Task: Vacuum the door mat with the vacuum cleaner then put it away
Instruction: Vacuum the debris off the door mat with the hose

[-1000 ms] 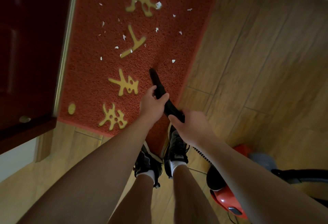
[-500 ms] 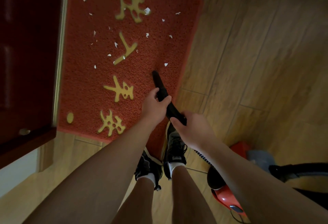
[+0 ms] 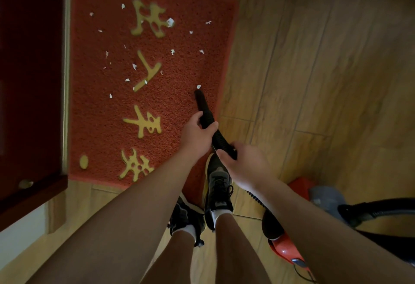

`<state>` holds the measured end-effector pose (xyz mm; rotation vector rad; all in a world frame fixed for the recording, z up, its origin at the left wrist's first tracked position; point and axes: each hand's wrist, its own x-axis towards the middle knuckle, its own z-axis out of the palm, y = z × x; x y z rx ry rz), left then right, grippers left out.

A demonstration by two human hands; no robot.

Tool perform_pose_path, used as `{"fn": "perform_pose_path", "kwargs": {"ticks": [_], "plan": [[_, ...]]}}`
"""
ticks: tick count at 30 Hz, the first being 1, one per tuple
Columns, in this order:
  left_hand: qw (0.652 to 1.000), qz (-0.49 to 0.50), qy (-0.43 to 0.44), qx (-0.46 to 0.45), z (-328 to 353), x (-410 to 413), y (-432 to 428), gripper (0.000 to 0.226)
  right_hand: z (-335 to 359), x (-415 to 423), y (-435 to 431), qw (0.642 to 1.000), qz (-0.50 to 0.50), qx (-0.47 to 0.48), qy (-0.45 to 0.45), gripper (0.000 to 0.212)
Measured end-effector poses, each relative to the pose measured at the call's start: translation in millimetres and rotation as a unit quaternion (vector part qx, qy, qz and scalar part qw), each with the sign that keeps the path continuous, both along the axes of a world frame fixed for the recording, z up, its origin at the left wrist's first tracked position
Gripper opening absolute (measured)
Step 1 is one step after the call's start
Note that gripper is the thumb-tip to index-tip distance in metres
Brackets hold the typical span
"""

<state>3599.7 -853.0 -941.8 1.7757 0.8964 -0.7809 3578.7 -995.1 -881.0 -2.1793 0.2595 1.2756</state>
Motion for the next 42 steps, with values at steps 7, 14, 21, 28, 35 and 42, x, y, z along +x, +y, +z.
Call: {"fn": "perform_pose_path", "kwargs": {"ticks": [7, 14, 21, 28, 35, 42], "plan": [[1.000, -0.008, -0.002, -0.002, -3, 10, 2, 0.062, 1, 8, 3, 1.000, -0.021, 0.000, 0.002, 0.036], [1.000, 0.001, 0.005, -0.006, -4, 20, 11, 0.063, 1, 19, 9, 1.000, -0.003, 0.004, -0.001, 0.034], [0.999, 0.012, 0.037, 0.005, -14, 15, 39, 0.062, -9, 20, 31, 0.999, 0.039, -0.015, -0.023, 0.034], [0.998, 0.053, 0.039, 0.007, -10, 1, 78, 0.066, -11, 16, 66, 0.997, 0.066, -0.006, -0.033, 0.032], [0.995, 0.091, 0.040, 0.008, -6, -7, 103, 0.056, -9, 19, 94, 0.995, 0.090, -0.008, -0.033, 0.031], [0.991, 0.124, 0.043, -0.010, -3, -11, 120, 0.056, -7, 19, 112, 0.995, 0.095, 0.002, -0.029, 0.032]]}}
